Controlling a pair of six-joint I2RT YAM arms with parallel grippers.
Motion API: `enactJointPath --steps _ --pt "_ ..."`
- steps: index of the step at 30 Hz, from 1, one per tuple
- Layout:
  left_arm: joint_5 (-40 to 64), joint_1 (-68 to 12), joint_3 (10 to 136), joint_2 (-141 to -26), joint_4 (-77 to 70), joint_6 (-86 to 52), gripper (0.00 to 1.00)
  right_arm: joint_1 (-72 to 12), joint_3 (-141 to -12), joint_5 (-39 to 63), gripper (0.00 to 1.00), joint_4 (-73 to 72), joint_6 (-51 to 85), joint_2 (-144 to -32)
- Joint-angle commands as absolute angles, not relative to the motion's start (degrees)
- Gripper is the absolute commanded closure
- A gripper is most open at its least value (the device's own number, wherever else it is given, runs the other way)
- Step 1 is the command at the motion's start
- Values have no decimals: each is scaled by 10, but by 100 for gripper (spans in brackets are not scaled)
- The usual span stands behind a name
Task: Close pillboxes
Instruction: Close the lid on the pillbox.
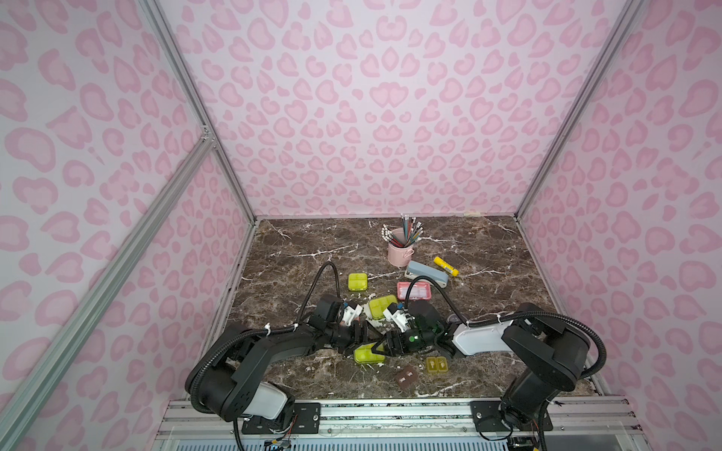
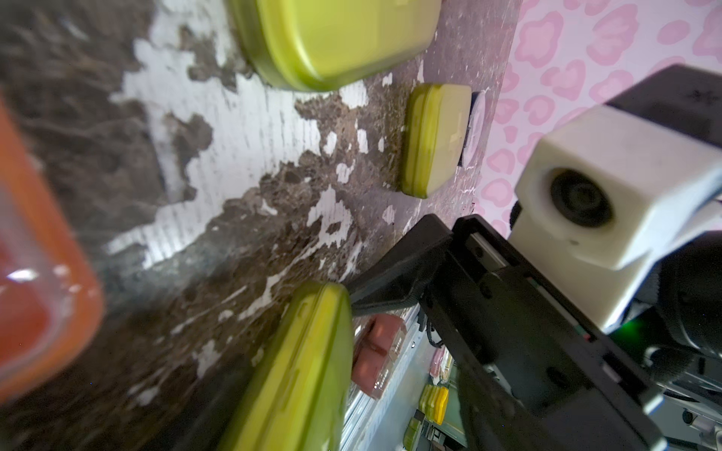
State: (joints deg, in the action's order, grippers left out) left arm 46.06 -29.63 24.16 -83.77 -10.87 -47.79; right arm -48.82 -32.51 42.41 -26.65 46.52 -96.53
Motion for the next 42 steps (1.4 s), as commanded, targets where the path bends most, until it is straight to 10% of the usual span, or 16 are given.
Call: enactJointPath --steps 1,42 --pt "382 -296 239 -839 -20 -462 16 -489 -326 418 26 -261 466 -969" --pt "317 -305 264 -823 94 -415 15 -496 -323 413 26 -283 479 -982"
